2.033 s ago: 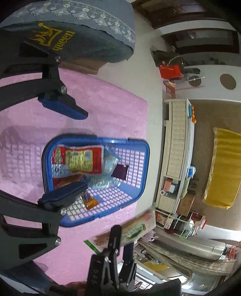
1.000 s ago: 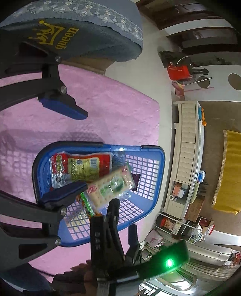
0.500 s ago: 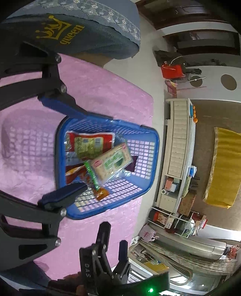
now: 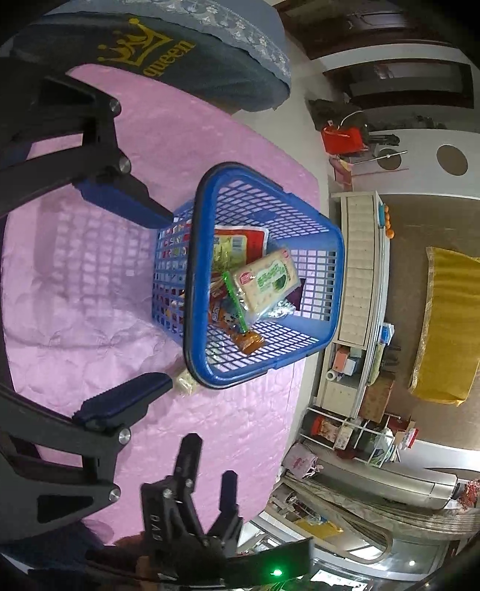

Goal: Organize snacks
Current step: 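Reach the right gripper to the plain cracker pack and grasp it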

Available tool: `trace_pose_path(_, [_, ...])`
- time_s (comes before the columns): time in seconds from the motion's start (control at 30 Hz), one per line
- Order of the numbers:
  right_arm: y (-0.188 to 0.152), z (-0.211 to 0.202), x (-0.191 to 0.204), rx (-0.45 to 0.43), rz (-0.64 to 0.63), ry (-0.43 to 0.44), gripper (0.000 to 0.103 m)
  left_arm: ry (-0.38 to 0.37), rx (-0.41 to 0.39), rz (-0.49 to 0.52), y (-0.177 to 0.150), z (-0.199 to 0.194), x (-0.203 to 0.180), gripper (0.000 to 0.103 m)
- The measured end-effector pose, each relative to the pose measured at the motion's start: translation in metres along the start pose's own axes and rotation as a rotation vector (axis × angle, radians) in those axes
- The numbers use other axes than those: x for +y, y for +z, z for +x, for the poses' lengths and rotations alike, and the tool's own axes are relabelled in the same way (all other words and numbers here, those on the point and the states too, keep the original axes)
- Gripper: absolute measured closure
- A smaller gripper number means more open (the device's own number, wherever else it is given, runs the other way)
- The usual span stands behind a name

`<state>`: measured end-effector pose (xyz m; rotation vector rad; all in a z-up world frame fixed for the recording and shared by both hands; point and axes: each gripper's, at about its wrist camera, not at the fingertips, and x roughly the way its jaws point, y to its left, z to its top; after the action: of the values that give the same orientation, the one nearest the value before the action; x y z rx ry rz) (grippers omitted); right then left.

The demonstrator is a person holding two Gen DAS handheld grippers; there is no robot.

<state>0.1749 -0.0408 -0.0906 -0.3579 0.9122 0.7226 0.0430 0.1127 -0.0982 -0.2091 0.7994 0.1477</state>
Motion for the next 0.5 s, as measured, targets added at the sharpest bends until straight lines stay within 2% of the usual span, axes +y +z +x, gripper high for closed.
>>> trace_pose_path(0.17, [-0.013, 0.003, -0.002, -0.05, 0.011, 0.019, 0.005, 0.028, -0.008, 0.008, -0.012, 0.011, -0.008, 0.024])
trace_pose_path(0.27, [-0.019, 0.005, 0.0, -0.088, 0.014, 0.0, 0.005, 0.045, -0.031, 0.012, -0.021, 0.016, -0.01, 0.024])
trace_pose_path(0.33, [-0.024, 0.009, 0.001, -0.089, 0.007, -0.016, 0.0, 0.05, -0.039, 0.024, -0.026, 0.02, -0.013, 0.024])
trace_pose_path(0.4, [-0.029, 0.013, 0.002, -0.095, -0.006, -0.034, 0.0, 0.082, -0.019, 0.044, -0.032, 0.029, -0.016, 0.022])
trace_pose_path(0.5, [-0.034, 0.021, 0.0, -0.087, 0.006, -0.029, 0.0, 0.083, 0.008, 0.043, -0.037, 0.039, -0.016, 0.02])
